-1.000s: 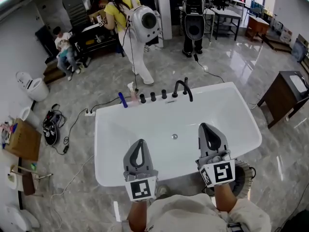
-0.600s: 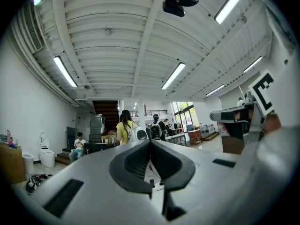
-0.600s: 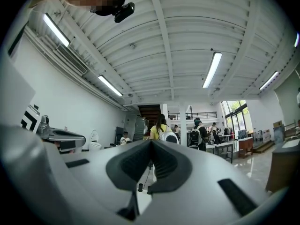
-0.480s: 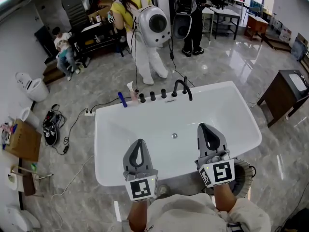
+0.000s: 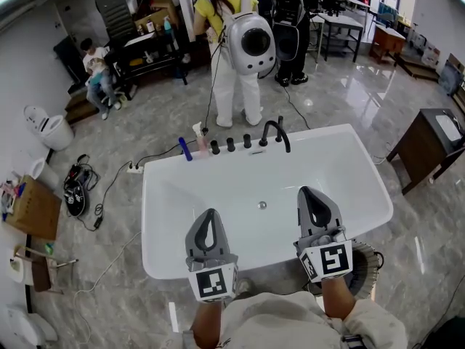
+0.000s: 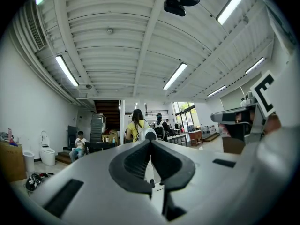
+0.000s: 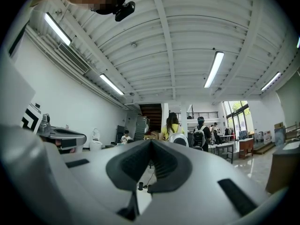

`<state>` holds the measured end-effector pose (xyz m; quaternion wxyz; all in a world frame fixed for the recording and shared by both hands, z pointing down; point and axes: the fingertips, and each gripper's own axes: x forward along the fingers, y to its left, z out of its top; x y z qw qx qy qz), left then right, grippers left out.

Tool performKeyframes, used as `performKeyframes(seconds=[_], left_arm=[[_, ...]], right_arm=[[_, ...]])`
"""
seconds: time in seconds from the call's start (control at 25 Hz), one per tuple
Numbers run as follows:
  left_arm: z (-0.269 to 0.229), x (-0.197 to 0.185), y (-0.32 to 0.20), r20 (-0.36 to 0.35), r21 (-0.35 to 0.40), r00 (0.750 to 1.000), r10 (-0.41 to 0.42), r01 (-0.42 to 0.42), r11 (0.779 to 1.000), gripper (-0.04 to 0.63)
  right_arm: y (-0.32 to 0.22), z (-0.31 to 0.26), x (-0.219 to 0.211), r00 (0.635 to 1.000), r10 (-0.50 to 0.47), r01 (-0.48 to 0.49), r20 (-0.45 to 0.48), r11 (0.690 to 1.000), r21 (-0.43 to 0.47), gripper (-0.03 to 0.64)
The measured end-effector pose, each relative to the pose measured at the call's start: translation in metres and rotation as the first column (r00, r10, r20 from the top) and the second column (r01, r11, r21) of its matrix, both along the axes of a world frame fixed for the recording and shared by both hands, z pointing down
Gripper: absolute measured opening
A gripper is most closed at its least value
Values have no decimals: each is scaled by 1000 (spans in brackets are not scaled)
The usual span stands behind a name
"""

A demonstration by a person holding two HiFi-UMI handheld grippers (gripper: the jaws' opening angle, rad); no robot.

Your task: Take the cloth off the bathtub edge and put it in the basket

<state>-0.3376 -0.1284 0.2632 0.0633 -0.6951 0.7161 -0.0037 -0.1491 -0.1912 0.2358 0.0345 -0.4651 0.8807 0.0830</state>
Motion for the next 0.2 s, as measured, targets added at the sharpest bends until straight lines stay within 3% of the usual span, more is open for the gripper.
performKeyframes(seconds=[0.2], left_arm=[[4, 1, 2, -4, -10, 1000, 2, -2, 1000, 5]], right_arm=[[6, 3, 2, 1000, 6, -6, 3, 1000, -11, -12]])
